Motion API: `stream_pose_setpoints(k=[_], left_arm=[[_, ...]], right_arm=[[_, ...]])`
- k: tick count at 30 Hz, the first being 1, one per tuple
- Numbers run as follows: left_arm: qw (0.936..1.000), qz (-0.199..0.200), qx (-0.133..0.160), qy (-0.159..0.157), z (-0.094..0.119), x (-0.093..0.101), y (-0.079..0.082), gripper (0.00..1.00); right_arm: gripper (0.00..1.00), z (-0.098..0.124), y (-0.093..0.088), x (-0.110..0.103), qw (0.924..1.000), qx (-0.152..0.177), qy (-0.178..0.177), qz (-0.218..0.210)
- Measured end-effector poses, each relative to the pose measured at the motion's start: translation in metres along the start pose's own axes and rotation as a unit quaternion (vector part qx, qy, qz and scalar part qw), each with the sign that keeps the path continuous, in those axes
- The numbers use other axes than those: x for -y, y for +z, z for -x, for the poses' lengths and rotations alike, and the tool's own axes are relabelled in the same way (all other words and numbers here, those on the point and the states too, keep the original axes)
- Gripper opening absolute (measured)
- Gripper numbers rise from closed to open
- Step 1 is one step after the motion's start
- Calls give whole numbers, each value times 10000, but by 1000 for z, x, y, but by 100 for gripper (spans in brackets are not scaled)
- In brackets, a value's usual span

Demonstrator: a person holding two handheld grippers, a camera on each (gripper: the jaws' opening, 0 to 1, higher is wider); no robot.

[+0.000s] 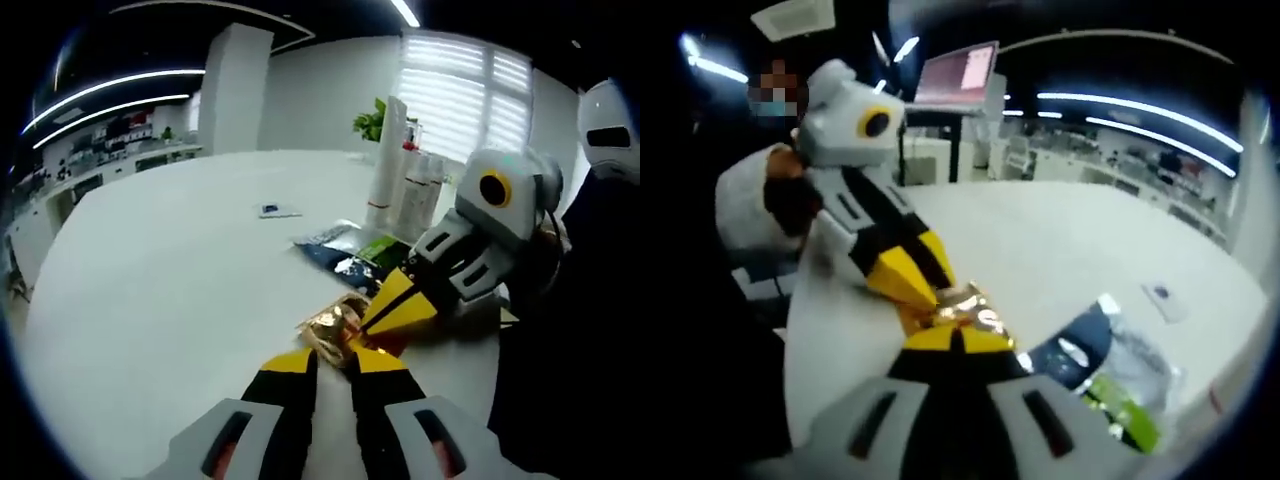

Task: Arrange the skincare products in the storage area until every visible bottle or jar stands upright without overlapping.

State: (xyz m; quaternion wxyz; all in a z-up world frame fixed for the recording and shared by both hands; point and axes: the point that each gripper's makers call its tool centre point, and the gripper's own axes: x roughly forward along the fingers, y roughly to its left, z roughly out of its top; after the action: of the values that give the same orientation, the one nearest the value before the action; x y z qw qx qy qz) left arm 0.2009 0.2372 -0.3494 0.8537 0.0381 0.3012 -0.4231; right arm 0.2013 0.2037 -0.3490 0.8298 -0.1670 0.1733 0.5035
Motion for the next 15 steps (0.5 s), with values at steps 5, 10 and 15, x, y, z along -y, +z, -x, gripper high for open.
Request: stream_pose_setpoints(k=[5, 10, 15], left_arm=[[9996, 122, 247, -19, 4, -4, 12, 8], [9995, -11, 298, -60, -6, -5, 17, 0], [9997, -131, 183, -18, -15, -7, 17, 0]], right_arm=[[0, 1, 0, -2, 10000, -25, 76, -51], [0, 2, 0, -3, 9998, -17, 174, -88], [0, 3, -1, -5, 9995, -40, 290, -111]])
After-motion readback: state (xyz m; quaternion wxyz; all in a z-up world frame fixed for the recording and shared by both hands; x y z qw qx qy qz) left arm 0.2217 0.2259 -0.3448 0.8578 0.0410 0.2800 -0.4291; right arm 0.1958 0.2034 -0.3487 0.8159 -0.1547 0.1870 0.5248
